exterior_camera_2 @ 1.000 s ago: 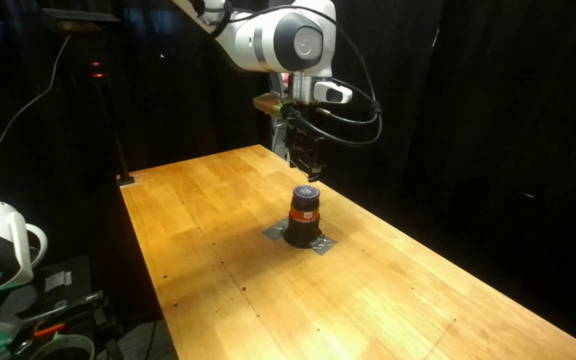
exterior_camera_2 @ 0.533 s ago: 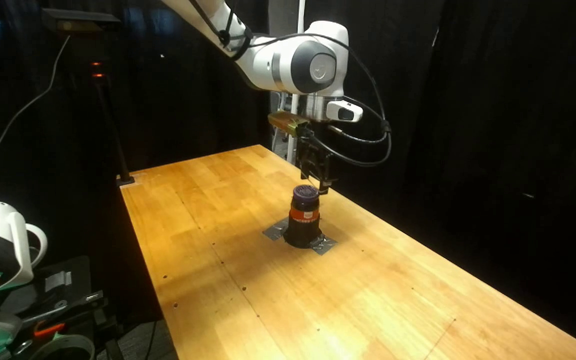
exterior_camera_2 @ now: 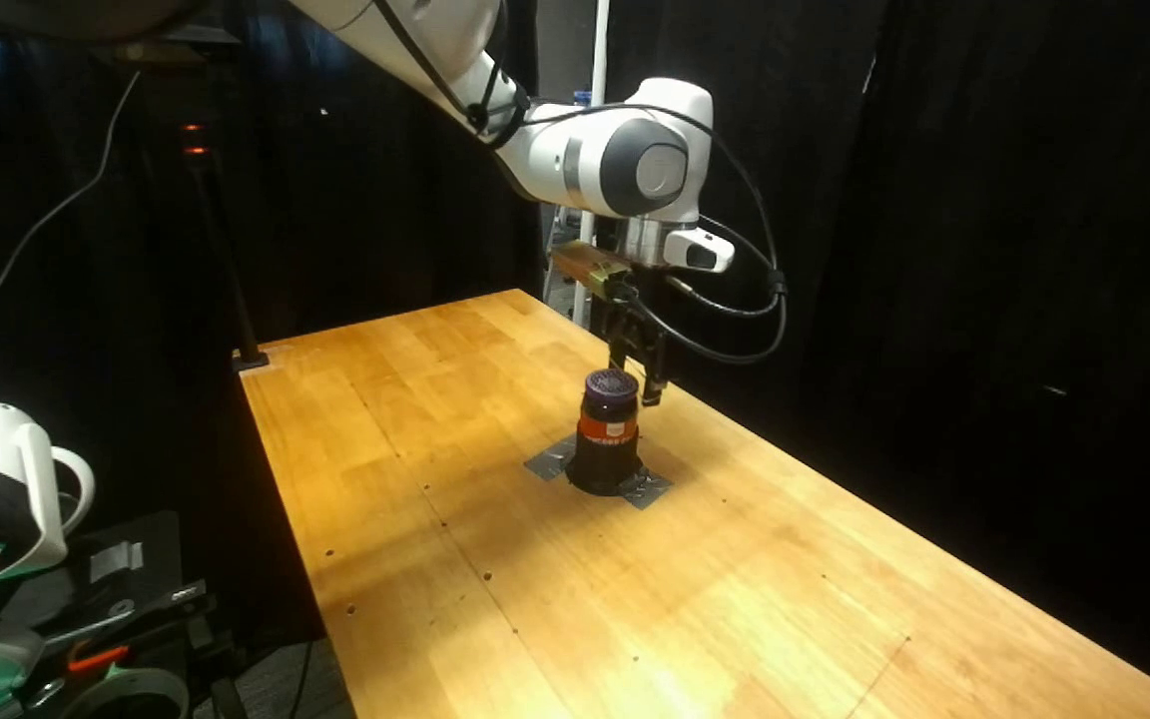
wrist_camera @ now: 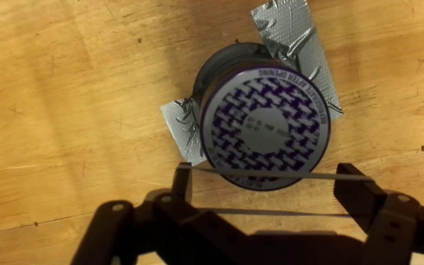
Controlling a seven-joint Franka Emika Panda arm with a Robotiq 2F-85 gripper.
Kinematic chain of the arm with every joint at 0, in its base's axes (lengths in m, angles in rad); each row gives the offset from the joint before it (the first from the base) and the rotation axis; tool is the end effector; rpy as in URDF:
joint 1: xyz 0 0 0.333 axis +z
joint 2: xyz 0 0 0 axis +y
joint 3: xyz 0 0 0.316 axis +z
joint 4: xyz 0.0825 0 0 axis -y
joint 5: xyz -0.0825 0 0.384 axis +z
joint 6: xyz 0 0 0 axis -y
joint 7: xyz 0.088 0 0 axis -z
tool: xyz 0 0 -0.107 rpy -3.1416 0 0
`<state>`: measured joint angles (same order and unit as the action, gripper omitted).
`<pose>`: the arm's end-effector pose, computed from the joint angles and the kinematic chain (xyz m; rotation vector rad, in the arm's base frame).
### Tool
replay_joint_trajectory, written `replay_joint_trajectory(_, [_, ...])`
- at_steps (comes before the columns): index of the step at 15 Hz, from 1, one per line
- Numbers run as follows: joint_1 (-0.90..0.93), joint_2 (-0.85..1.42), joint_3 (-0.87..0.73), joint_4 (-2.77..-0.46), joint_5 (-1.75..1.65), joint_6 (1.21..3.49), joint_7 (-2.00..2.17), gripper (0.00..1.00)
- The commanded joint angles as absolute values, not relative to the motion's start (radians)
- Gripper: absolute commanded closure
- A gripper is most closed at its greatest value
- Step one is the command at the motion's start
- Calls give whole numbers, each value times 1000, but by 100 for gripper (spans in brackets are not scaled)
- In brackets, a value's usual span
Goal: Put the elastic around the bottle
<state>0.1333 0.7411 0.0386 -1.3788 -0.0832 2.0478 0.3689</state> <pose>0.7160 0.1140 0.2677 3.0664 -0.2541 -0.0869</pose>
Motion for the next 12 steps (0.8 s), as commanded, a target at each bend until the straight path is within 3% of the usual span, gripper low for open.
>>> replay_joint_trajectory(1, [140, 767, 23, -1319, -51, 1966, 341, 0])
replay_joint_trajectory(12, [128, 746, 25, -1333, -11, 1849, 295, 0])
